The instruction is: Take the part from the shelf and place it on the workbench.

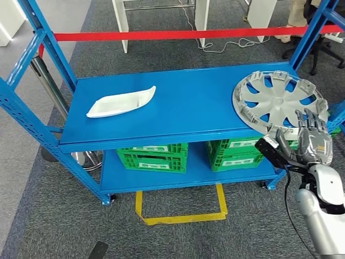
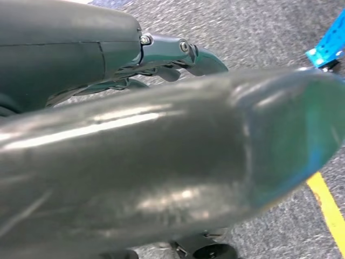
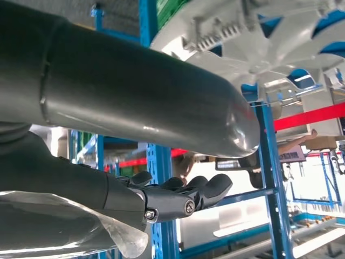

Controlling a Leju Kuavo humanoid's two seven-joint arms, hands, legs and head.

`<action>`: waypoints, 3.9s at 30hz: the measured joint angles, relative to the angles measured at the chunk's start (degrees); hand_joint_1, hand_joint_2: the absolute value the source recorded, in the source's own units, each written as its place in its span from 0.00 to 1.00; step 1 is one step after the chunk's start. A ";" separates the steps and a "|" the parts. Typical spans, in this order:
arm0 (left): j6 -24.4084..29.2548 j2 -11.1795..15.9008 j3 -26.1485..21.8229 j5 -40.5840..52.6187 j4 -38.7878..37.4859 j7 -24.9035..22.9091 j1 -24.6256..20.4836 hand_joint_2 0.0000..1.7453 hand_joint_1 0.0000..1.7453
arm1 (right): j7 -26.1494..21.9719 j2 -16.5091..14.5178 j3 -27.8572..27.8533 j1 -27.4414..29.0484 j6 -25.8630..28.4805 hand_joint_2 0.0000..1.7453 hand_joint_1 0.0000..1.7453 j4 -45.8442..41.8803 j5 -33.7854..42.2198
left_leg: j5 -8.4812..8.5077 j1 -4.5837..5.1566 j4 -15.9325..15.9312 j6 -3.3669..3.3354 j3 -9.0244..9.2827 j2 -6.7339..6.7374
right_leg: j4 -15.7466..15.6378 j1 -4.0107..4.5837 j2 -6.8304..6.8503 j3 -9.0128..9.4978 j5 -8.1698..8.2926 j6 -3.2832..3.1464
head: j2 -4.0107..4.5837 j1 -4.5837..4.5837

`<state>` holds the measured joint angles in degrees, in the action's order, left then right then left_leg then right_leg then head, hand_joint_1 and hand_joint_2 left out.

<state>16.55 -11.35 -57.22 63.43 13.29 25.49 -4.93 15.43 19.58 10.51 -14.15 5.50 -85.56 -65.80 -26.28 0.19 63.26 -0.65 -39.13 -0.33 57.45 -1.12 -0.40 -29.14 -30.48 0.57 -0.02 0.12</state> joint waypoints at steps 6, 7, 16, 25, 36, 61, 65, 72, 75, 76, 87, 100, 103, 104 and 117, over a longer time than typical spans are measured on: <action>0.69 0.07 0.00 -0.05 0.00 -0.17 -0.15 0.00 0.00 | -0.54 0.49 -1.69 -0.19 -0.54 0.00 0.00 -0.88 2.49 | 2.85 0.47 -4.54 -1.75 1.66 -0.02 | 0.06 -0.15 -0.28 0.36 -2.12 2.09 | 0.00 -0.02; 0.80 0.04 0.00 -0.07 0.00 -0.17 -0.27 0.00 0.00 | -0.55 0.66 -1.92 -0.35 -0.53 0.00 0.00 -1.04 2.53 | 2.79 0.34 -4.96 -2.06 2.03 0.10 | 1.59 -0.13 -0.20 -0.35 -3.08 2.29 | 0.00 -0.11; 1.37 -0.32 0.00 -0.09 -0.06 -0.88 -0.45 0.00 0.00 | 0.17 0.96 -2.33 -0.07 -0.51 0.00 0.00 -1.42 1.63 | 0.69 0.56 -4.24 -2.20 3.26 1.01 | 3.15 -0.01 2.18 -5.40 1.43 2.88 | 0.00 -0.26; 1.49 -0.32 0.00 -0.07 -0.07 -0.84 -0.39 0.00 0.00 | 0.45 0.89 -2.07 -0.01 -0.49 0.00 0.00 -1.91 0.98 | -6.27 0.13 7.97 0.24 -1.42 0.94 | 0.75 -0.23 0.60 -3.81 2.15 0.24 | 0.00 0.01; 1.48 -0.27 0.01 0.01 -0.09 -0.79 -0.46 0.00 0.00 | 0.58 0.66 -1.45 0.35 -0.47 0.00 0.00 -1.92 0.48 | -0.19 -0.60 -3.79 -0.70 3.84 -1.34 | 0.72 -0.75 -2.70 -3.96 1.61 2.45 | 0.00 -0.07; -1.22 -0.12 1.01 1.38 -0.09 0.40 -0.33 0.00 0.00 | -0.48 -0.46 0.96 -0.27 -0.35 0.00 0.00 -0.99 -1.60 | -2.07 -0.40 1.94 0.56 2.57 0.27 | 0.52 -0.40 0.17 -4.06 2.93 0.42 | 0.00 0.05; -1.01 0.03 1.36 1.74 -0.09 0.43 -0.29 0.00 0.00 | -0.58 -0.22 0.37 0.06 -0.25 0.00 0.00 -1.25 0.49 | -1.07 -0.15 -4.11 -0.35 5.25 0.07 | 0.42 -0.22 -0.11 -4.30 3.00 1.68 | 0.00 -0.04; -1.02 0.17 1.51 1.75 -0.09 0.84 -0.10 0.00 0.00 | -1.03 1.45 -2.62 2.20 0.20 0.00 0.00 -3.06 2.33 | -0.95 -0.32 -4.91 -2.19 5.76 0.29 | 15.40 -0.34 0.05 -12.23 -3.68 2.78 | 0.00 -0.47; -1.12 0.16 1.57 1.78 -0.09 1.03 -0.02 0.00 0.00 | -1.11 1.60 -3.27 3.36 0.22 0.00 0.00 -3.44 2.38 | -1.49 -0.28 -4.89 -2.11 6.31 0.30 | 11.29 -0.33 0.20 -10.87 0.47 2.59 | 0.00 -0.48; -1.15 0.16 1.61 1.80 -0.09 1.10 -0.03 0.00 0.00 | -1.13 1.69 -3.49 3.49 0.23 0.00 0.00 -3.62 2.38 | -1.75 -0.24 -4.88 -1.93 6.60 0.29 | 7.34 -0.27 0.40 -8.89 2.23 2.47 | 0.00 -0.47; -1.10 0.28 1.95 1.82 -0.09 1.26 0.08 0.00 0.00 | -1.44 1.90 -4.50 5.12 0.10 0.00 0.00 -4.99 2.34 | -7.78 -0.29 10.05 0.87 -0.59 0.42 | 0.14 -0.10 0.33 -2.60 1.58 -0.23 | 0.00 -0.07; -0.30 0.25 1.99 1.92 -0.11 1.06 0.23 0.00 0.00 | -1.57 1.97 -4.77 6.24 -0.12 0.00 0.00 -6.10 2.18 | 0.81 -0.09 -4.99 -2.29 4.00 0.08 | 6.05 -0.02 -0.05 -3.06 -4.57 2.35 | 0.00 -0.36; -0.29 0.18 2.00 1.96 -0.11 1.04 0.27 0.00 0.00 | -1.55 1.97 -4.79 6.72 -0.21 0.00 0.00 -6.09 2.14 | -0.13 -0.11 -5.00 -2.52 4.91 0.08 | 15.16 -0.14 -0.02 -9.75 -5.92 2.86 | 0.00 -0.38; -0.24 0.19 2.01 1.99 -0.11 1.01 0.32 0.00 0.00 | -1.54 1.97 -4.79 6.85 -0.25 0.00 0.00 -6.08 2.08 | -0.53 -0.13 -4.98 -2.44 5.43 0.07 | 14.92 -0.20 0.02 -10.49 -4.33 3.00 | 0.00 -0.38; 1.92 0.25 2.01 2.23 -0.11 -1.05 -0.09 0.00 0.00 | -1.42 1.88 -4.77 7.28 -0.91 0.00 0.00 -5.95 1.52 | -8.63 -0.15 9.24 0.50 0.57 0.13 | 1.39 -0.32 0.47 -4.45 2.23 -0.04 | 0.00 -0.09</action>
<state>18.47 -11.10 -55.21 65.66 13.18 24.43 -5.02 14.01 21.46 5.74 -6.87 4.59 -91.51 -64.28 -34.91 0.04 72.50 -0.15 -38.56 -0.21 58.84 -1.44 0.07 -33.60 -28.25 0.53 -0.02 0.03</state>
